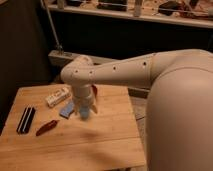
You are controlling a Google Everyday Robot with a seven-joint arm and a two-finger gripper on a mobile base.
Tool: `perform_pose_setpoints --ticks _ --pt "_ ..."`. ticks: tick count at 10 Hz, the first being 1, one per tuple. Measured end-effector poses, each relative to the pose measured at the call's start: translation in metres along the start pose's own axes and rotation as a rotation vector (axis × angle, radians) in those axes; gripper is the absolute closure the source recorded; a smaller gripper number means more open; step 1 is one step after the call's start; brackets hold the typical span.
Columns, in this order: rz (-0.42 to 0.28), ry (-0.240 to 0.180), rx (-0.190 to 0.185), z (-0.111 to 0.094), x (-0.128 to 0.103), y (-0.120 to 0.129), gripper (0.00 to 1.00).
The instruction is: Push the eraser across the table
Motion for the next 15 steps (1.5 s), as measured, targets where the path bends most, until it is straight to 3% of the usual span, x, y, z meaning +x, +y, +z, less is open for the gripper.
perform_pose_setpoints --ticks 2,5,9,12,13,15 --pt "-0.01 -0.004 0.002 -0.001 -0.002 0.001 0.35" --pt "-0.175 -0.044 0.013 -0.005 -0.021 0.017 0.35" --pt "-0.589 -0.124 -0.039 -0.012 -0.047 0.064 0.35" --pt "-0.857 -0.148 -0.048 -0.008 -0.048 0.091 0.35" --pt "-1.0 -0.162 -0.049 -0.003 -0.047 0.109 0.35" --pt "-1.158 -0.175 -0.05 0.005 -0.046 0.136 0.35"
